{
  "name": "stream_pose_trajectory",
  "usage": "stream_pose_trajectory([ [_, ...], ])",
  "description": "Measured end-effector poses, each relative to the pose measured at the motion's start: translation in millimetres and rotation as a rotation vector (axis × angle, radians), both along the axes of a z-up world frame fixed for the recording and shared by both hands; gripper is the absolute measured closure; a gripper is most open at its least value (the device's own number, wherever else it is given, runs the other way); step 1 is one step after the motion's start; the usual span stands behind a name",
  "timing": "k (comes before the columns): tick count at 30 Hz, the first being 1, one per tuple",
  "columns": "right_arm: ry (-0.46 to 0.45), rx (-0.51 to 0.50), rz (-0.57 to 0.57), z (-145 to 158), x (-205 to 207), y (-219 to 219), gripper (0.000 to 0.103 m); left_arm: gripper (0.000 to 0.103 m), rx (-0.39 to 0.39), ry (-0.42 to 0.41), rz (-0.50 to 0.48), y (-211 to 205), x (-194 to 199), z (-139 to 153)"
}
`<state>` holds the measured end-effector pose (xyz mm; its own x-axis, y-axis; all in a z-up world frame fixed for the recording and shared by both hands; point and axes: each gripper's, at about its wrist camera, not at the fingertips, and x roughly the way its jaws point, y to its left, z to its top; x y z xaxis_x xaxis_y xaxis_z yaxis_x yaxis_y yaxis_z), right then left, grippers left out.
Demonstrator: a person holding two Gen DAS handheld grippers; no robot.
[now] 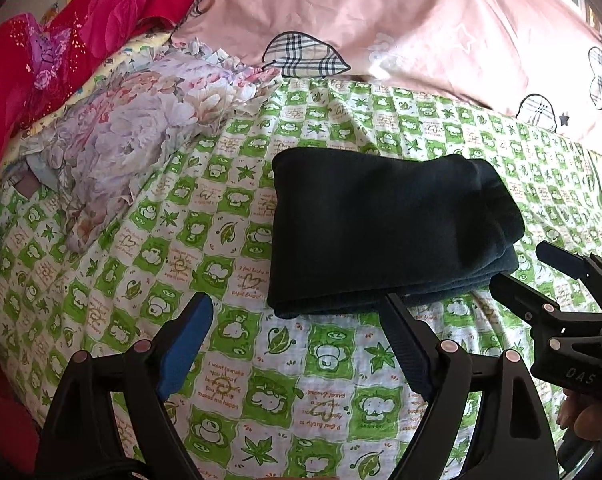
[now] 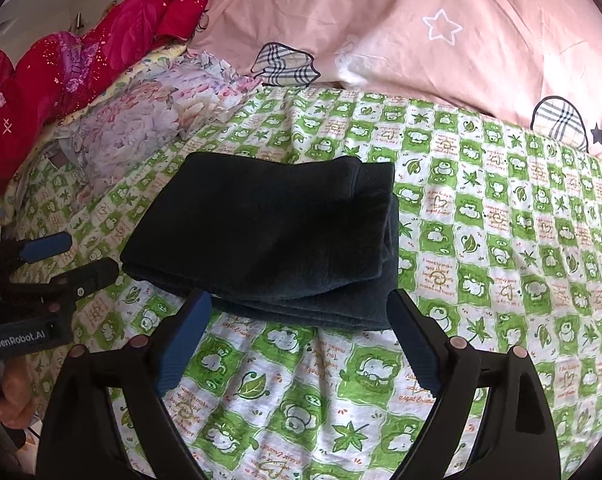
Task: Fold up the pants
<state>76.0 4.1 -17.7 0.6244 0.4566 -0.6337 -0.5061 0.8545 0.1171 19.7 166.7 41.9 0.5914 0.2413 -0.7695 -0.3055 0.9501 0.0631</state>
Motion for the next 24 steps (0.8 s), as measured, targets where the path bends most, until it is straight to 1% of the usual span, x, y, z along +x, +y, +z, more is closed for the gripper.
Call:
stream_pose_trajectory([
  [10,-0.034,0.001,-0.002,-2.5,-0.5,0.0,0.014,0.016,0.002,-0.004,-0.001,1.9,1.4,-6.3],
  [24,-0.036,-0.012,0.0,-6.4,-1.3,5.3,0.014,0.011,0.003,-0.01,0.0,2.9,2.5,-8.6],
])
